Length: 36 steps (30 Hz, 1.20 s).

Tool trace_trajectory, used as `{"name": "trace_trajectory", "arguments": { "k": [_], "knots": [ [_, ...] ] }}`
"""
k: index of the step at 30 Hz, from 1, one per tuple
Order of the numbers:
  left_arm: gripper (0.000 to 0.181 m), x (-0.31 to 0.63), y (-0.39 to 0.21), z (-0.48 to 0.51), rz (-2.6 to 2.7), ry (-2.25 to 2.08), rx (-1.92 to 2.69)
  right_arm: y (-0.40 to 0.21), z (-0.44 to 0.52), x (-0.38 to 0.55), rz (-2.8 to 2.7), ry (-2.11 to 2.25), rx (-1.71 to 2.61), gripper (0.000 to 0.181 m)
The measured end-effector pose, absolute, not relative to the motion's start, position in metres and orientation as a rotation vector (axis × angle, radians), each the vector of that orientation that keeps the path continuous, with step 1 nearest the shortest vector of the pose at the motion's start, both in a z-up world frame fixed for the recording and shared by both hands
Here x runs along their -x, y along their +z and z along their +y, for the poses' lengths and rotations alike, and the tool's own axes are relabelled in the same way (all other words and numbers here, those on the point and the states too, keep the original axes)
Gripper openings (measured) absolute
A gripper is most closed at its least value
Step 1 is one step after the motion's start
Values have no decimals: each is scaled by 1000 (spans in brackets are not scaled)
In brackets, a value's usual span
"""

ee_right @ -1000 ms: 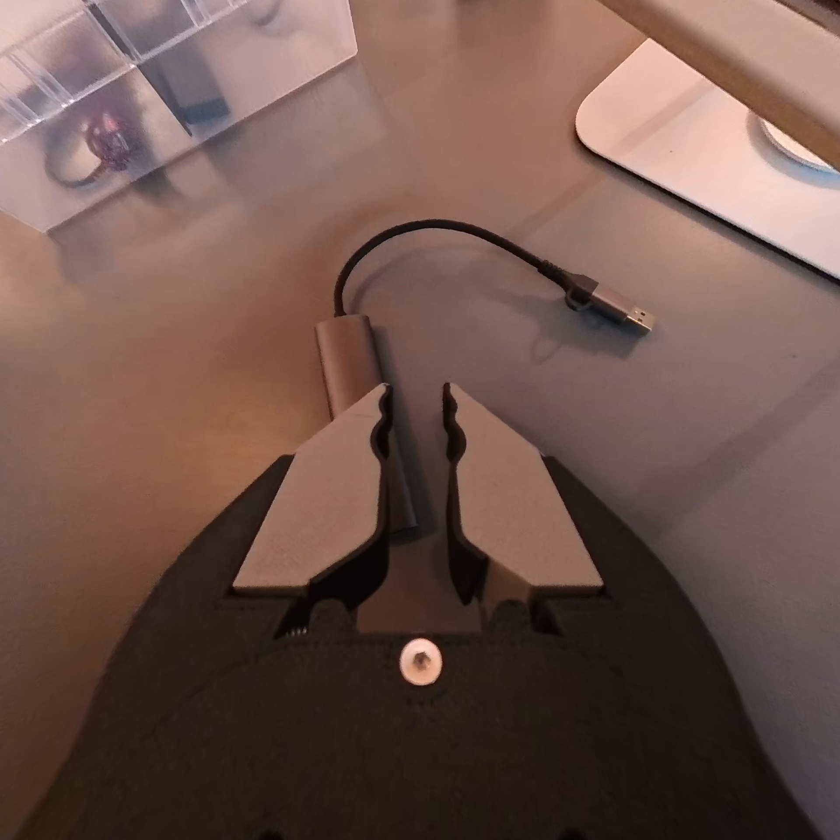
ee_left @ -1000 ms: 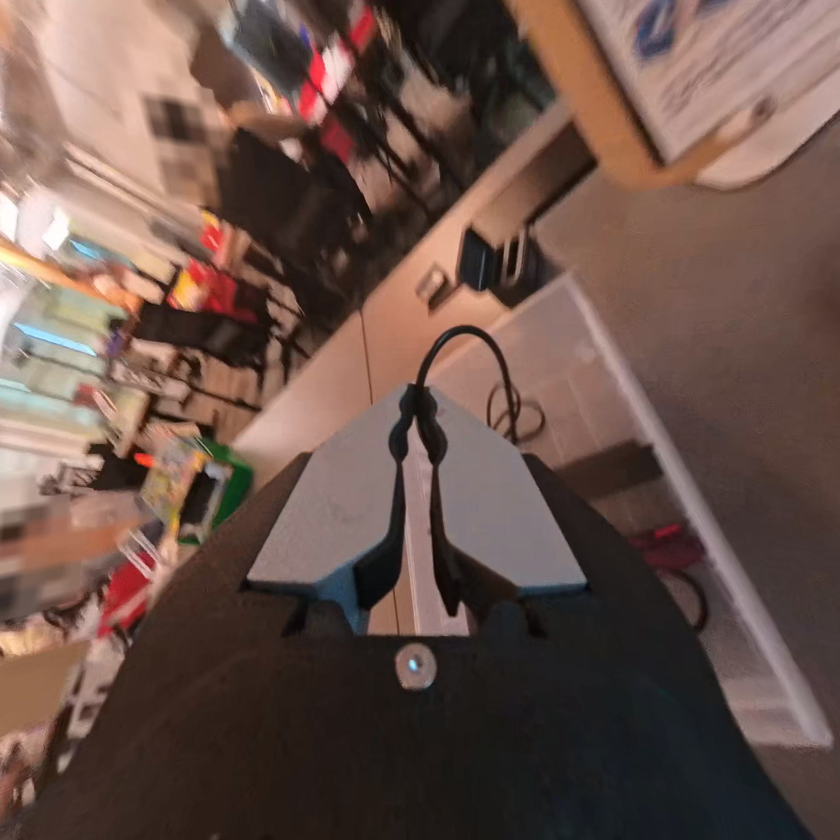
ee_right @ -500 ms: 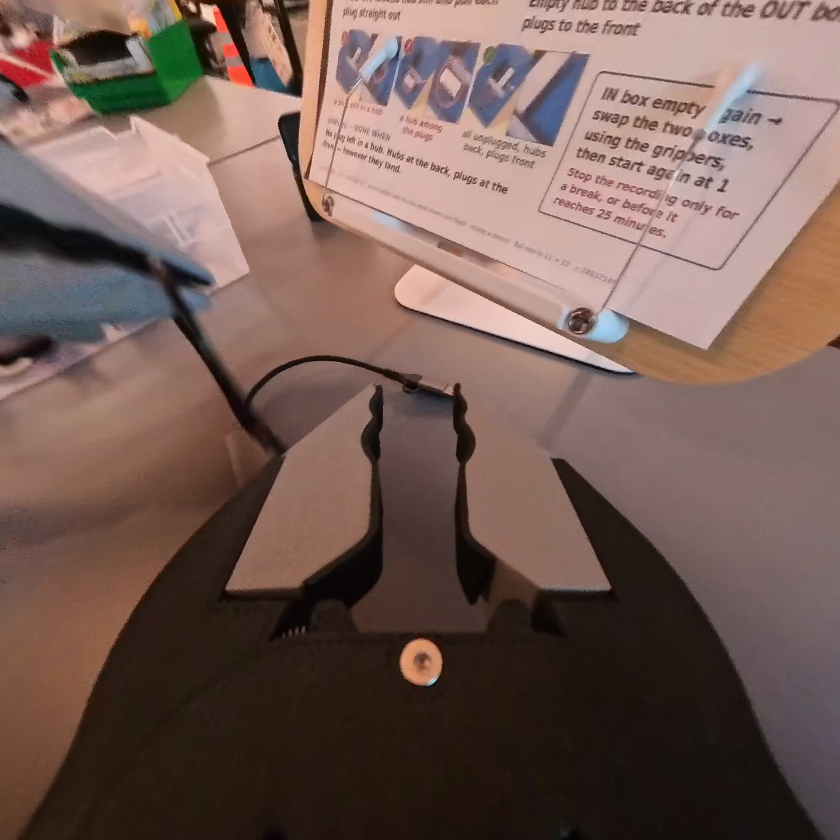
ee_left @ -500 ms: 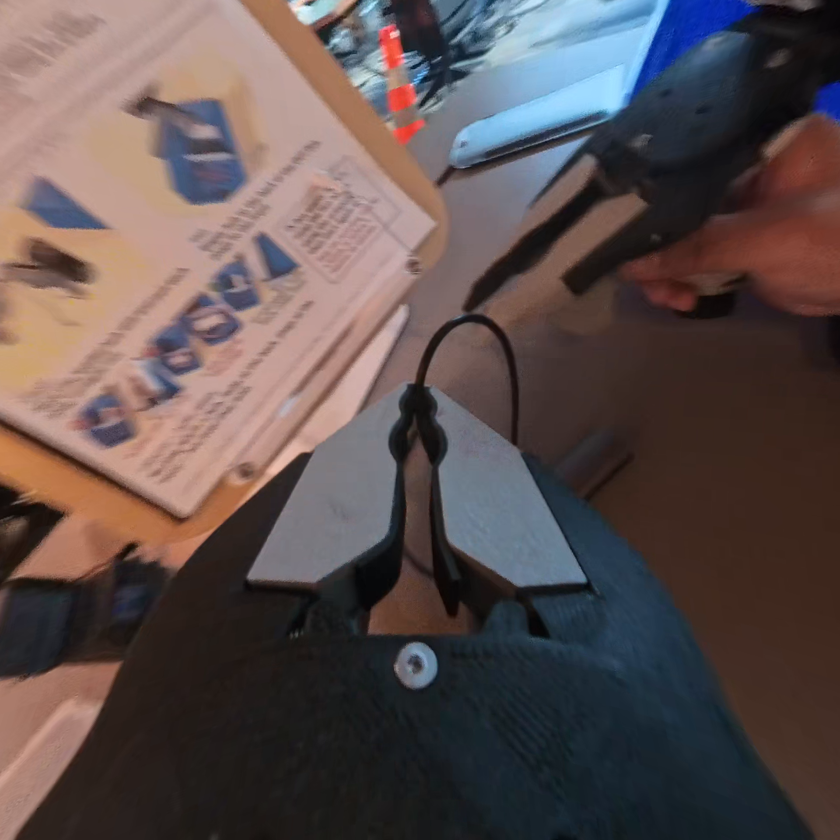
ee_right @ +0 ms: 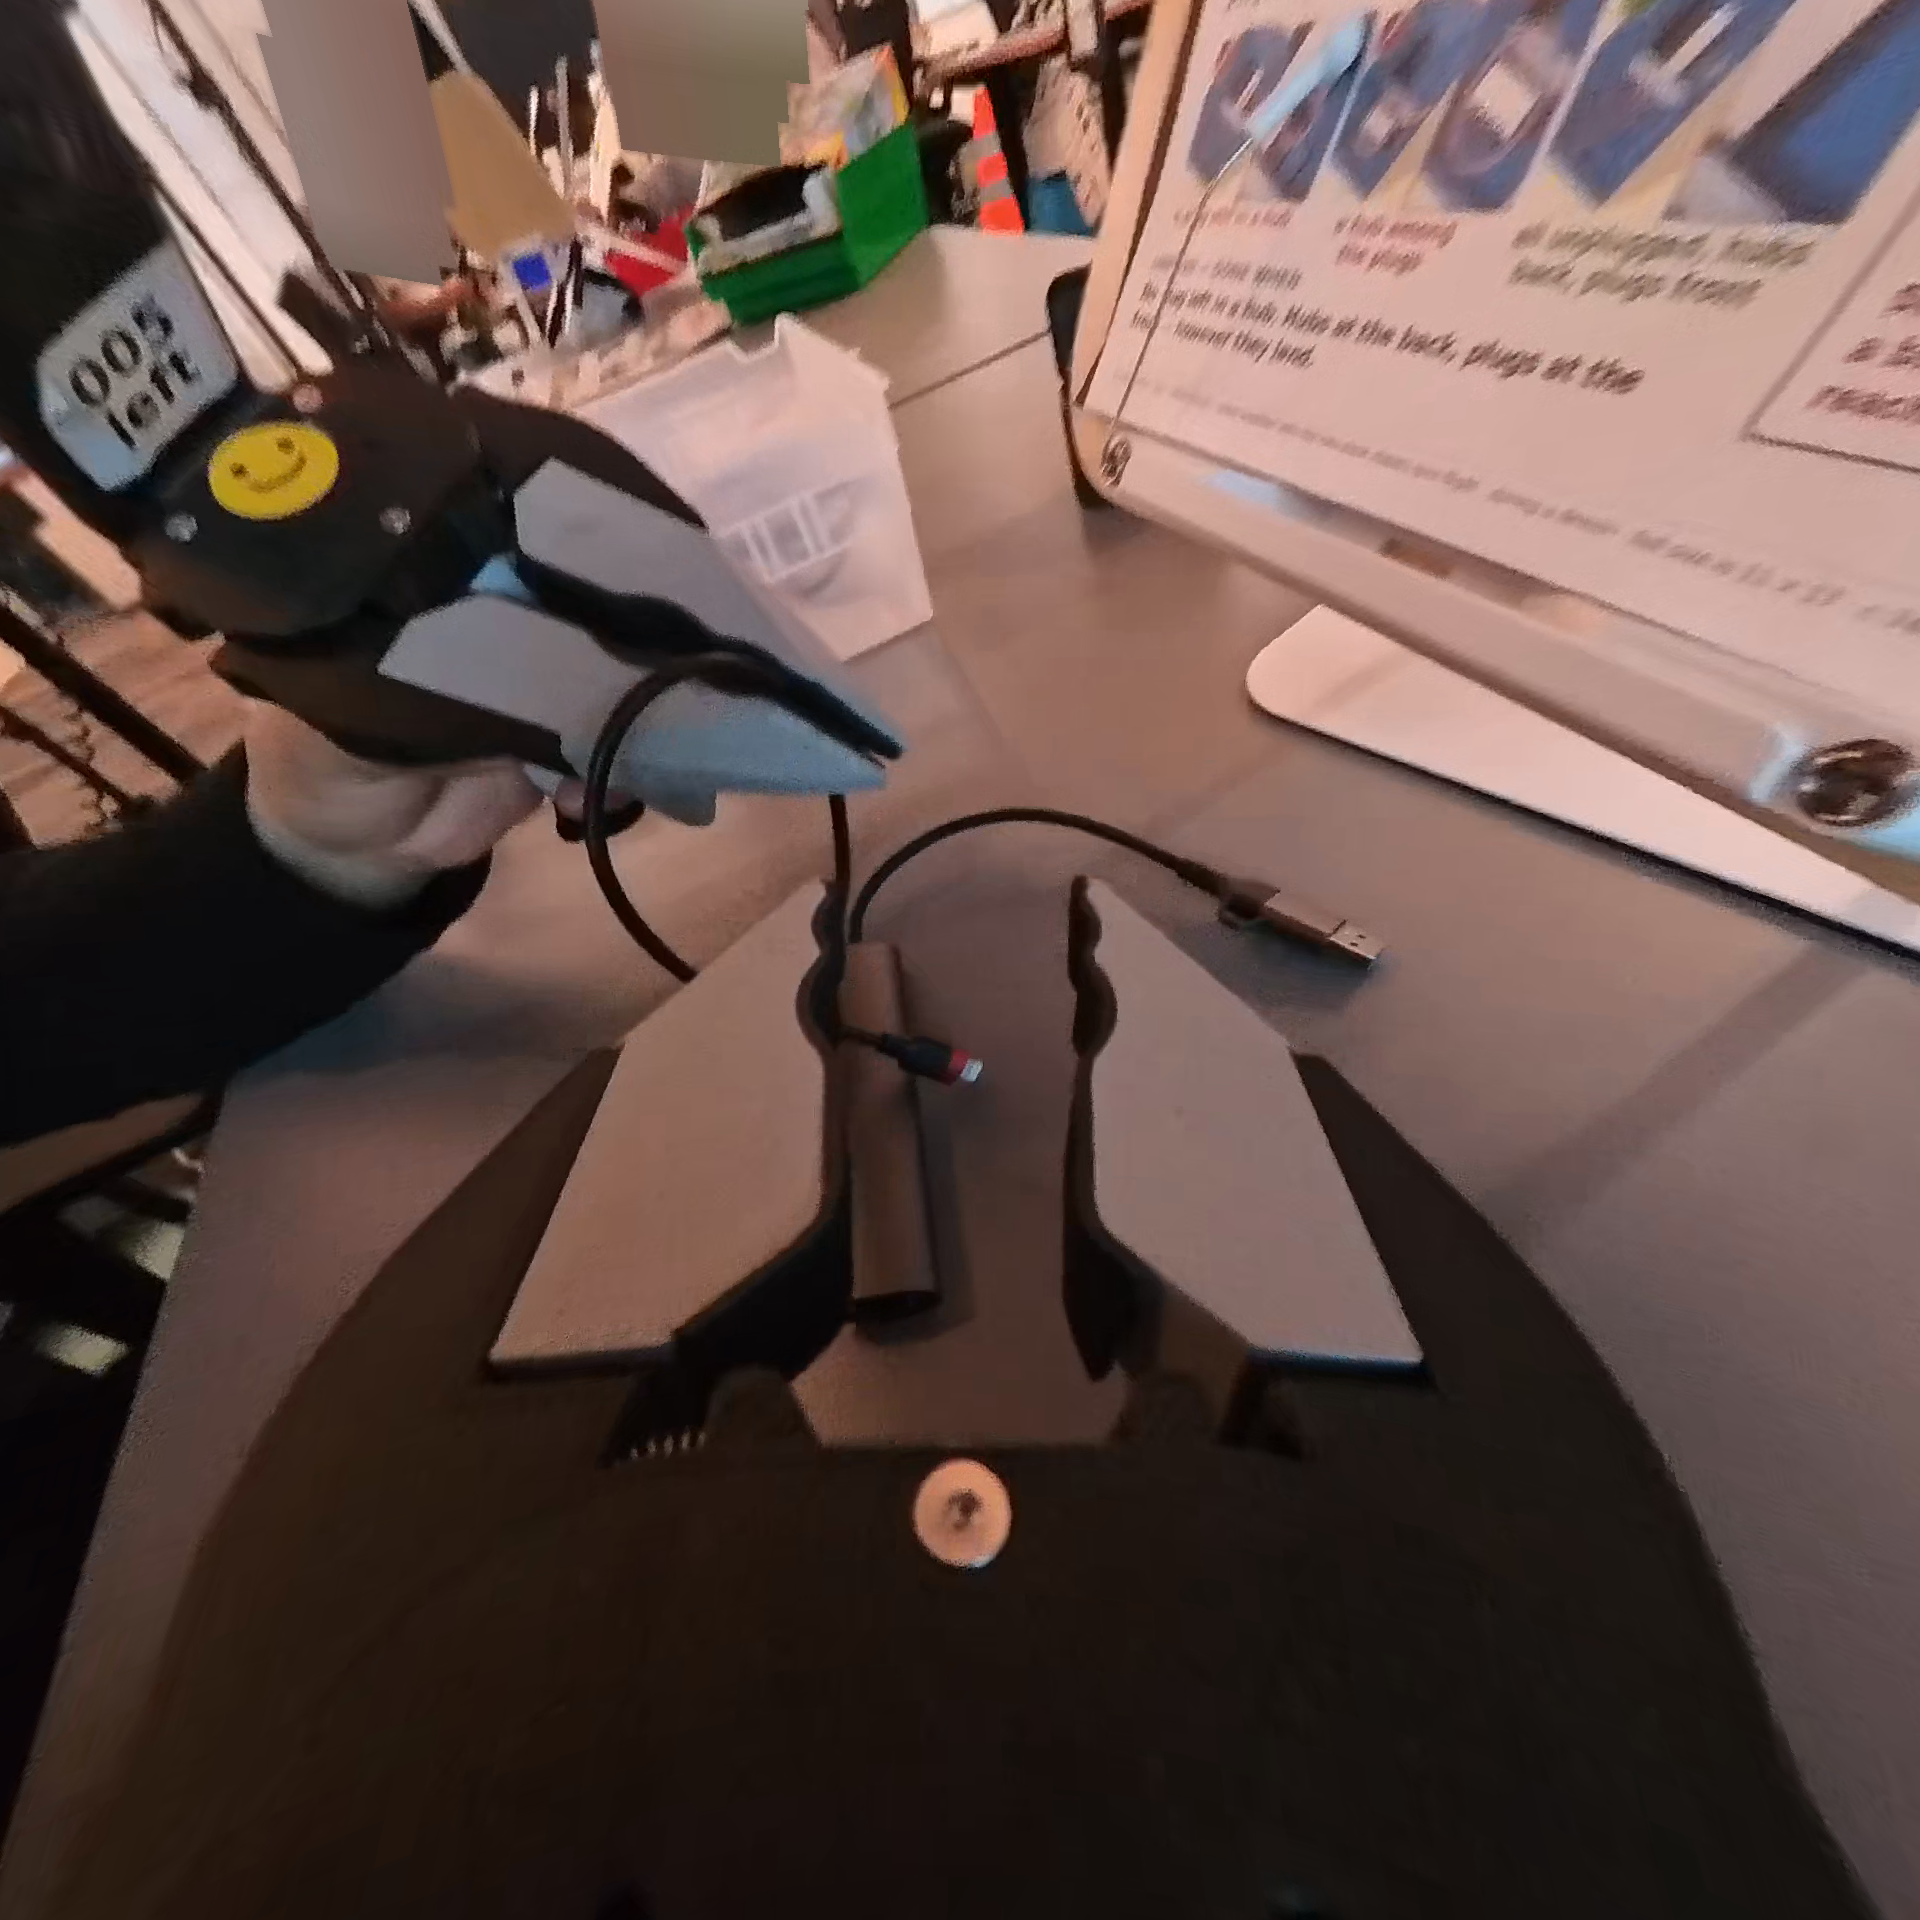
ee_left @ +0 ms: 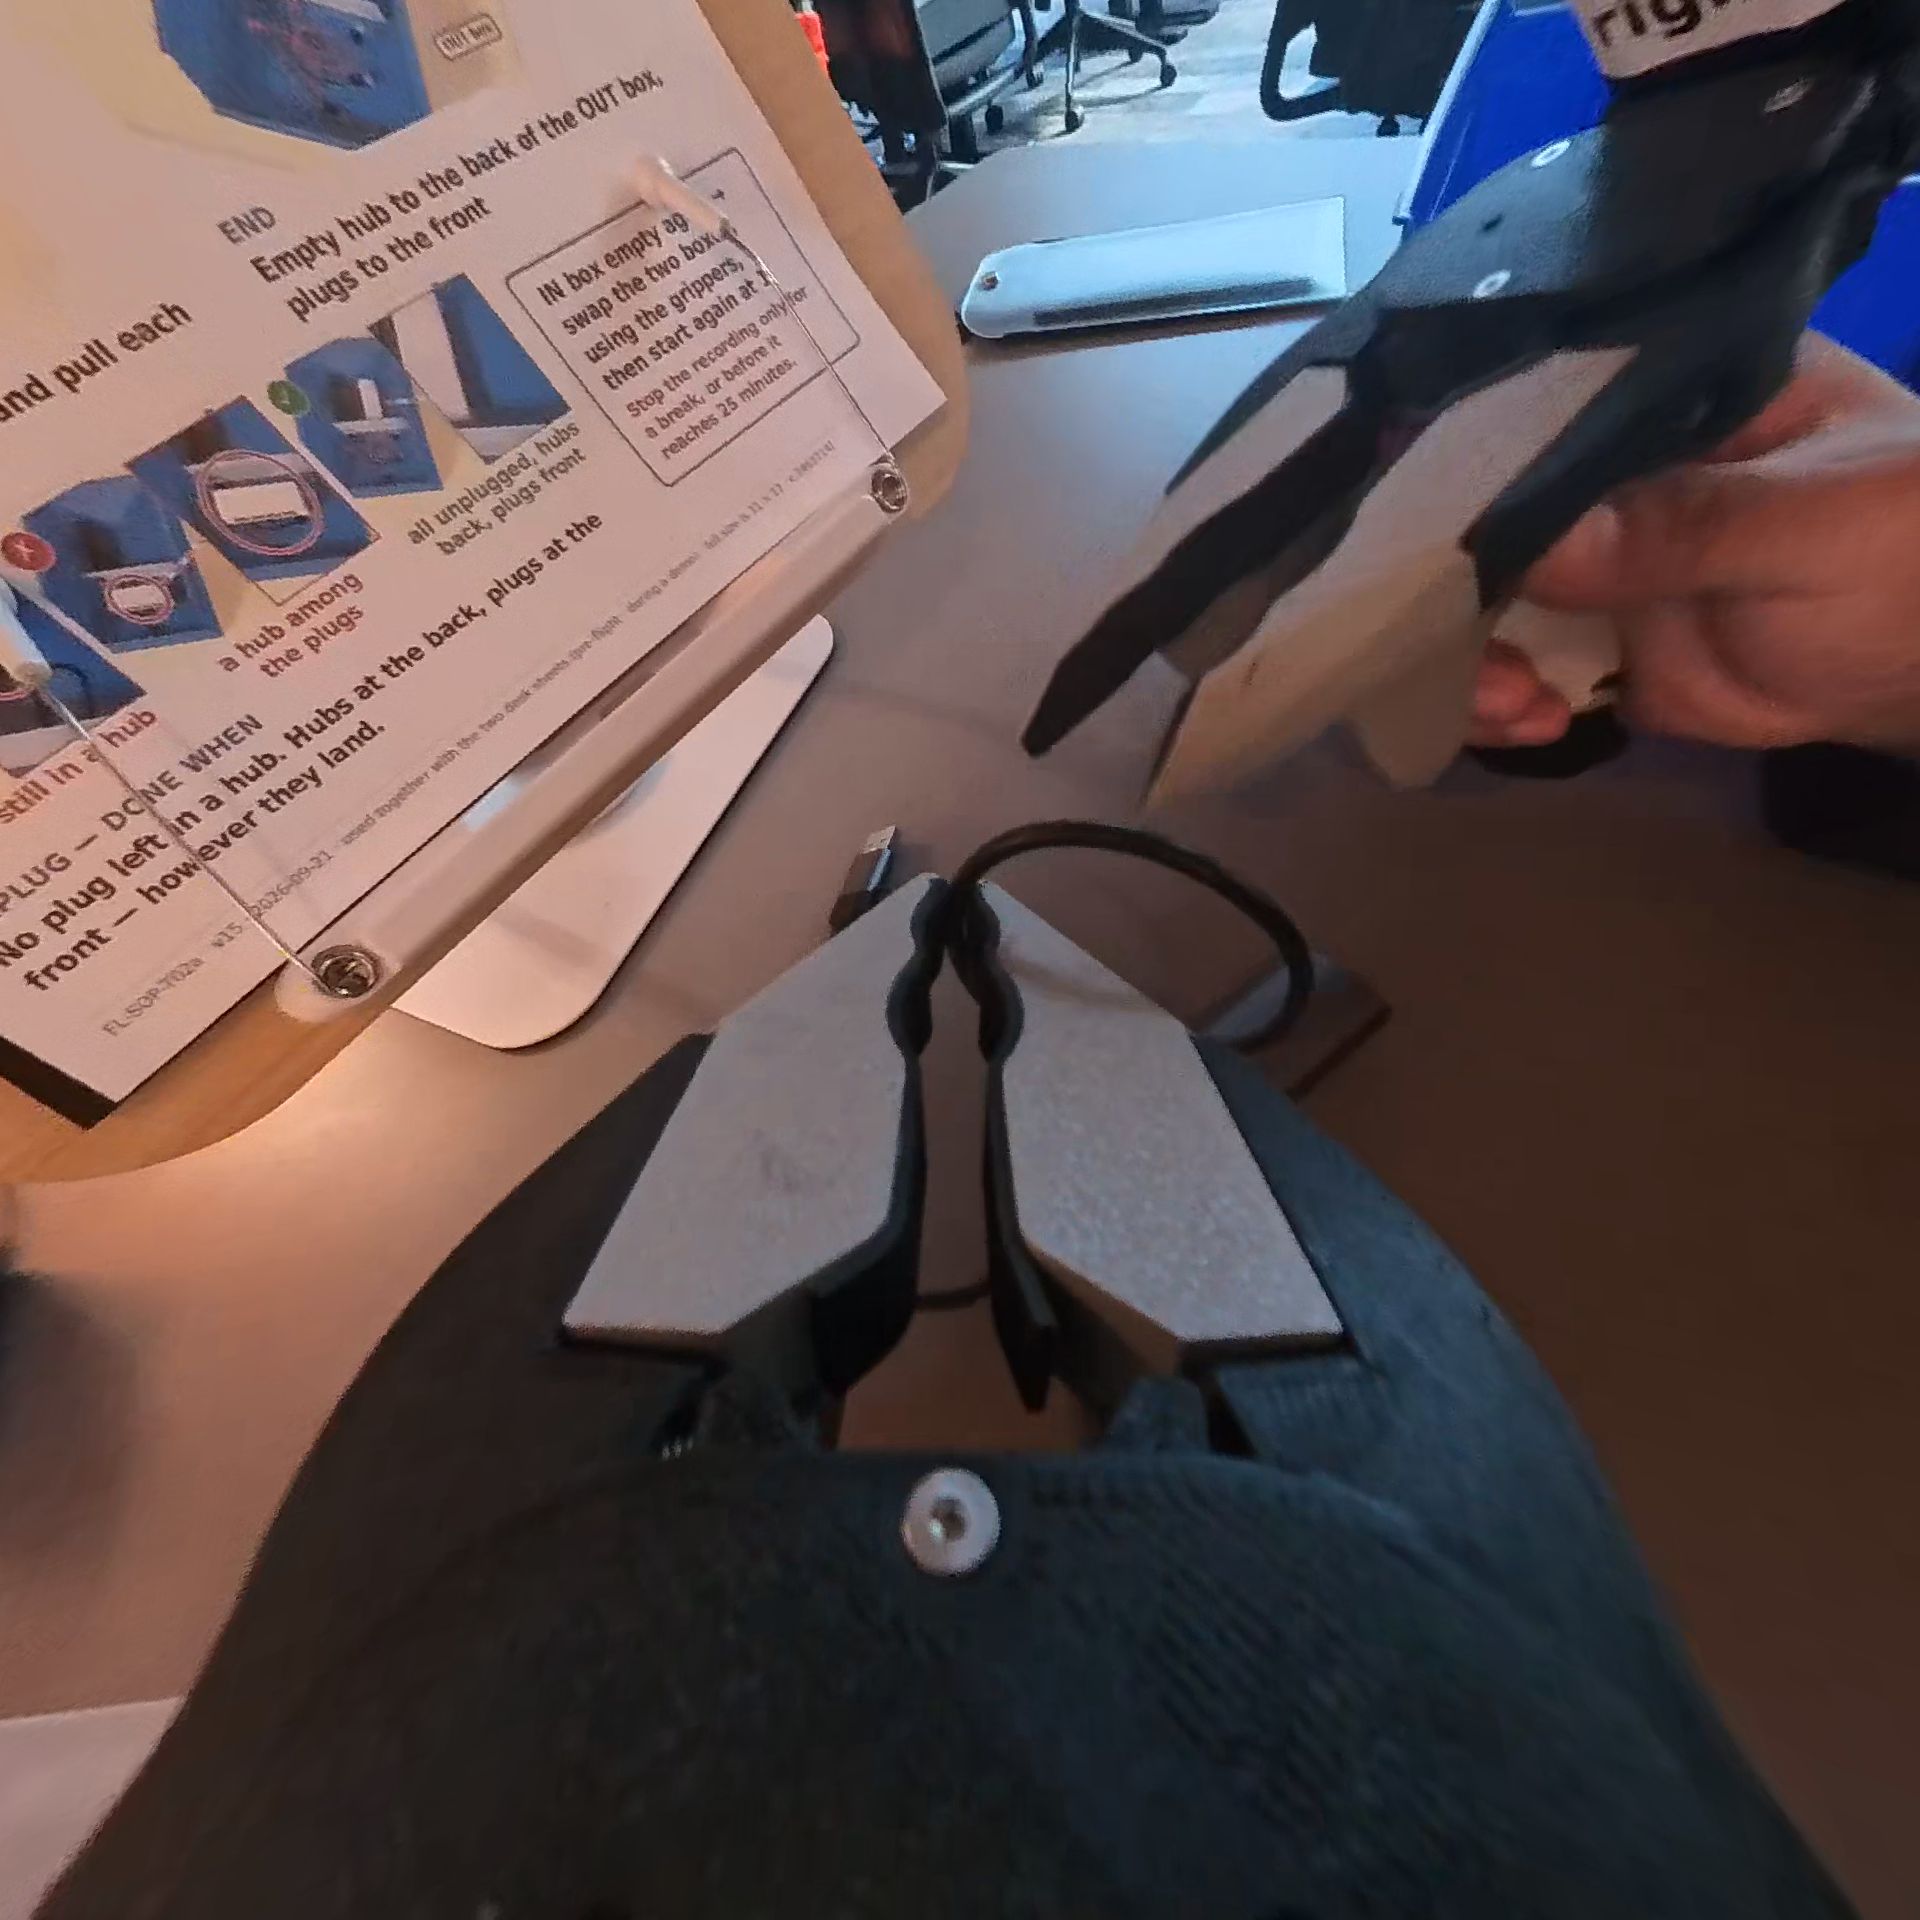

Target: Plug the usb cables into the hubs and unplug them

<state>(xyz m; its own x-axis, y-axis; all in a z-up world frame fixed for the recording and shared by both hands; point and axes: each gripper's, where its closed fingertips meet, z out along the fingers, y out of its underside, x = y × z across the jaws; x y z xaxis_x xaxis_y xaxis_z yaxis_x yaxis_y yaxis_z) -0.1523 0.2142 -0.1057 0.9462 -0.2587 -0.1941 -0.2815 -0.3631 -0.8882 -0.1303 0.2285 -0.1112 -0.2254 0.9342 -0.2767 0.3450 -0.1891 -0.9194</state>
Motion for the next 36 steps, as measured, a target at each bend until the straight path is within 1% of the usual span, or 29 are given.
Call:
{"name": "trace_trajectory", "arguments": {
  "k": [6,11,13,17,20,22,25,26,28,33,35,36],
  "knots": [
    [1,155,-105,213,391,86,1962,-119,190,129,-1756,1415,1357,41],
    [1,160,-110,214,389,132,1983,-114,168,125,-1846,1405,1215,48],
    [1,156,-110,215,388,94,1976,-116,166,127,-1840,1400,1223,57],
    [1,136,-104,213,421,-69,1927,-143,168,134,-1912,1267,1310,57],
    [1,132,-100,212,424,-127,1894,-147,157,134,-1959,1296,1289,51],
    [1,125,-96,211,430,-194,1864,-152,159,133,-1986,1228,1294,14],
    [2,133,-98,214,383,-175,1889,-153,173,133,-1954,1085,1296,7],
    [5,140,-102,215,359,-144,1914,-150,180,133,-1918,1068,1314,7],
    [16,156,-111,217,313,-60,1977,-143,194,134,-1836,1067,1371,3],
    [25,162,-133,216,339,-12,2095,-132,241,126,-1623,968,1507,0],
    [24,162,-145,214,368,14,2154,-130,254,120,-1590,890,1536,0],
    [20,161,-149,213,396,29,2166,-130,259,117,-1592,845,1542,0]
  ]
}}
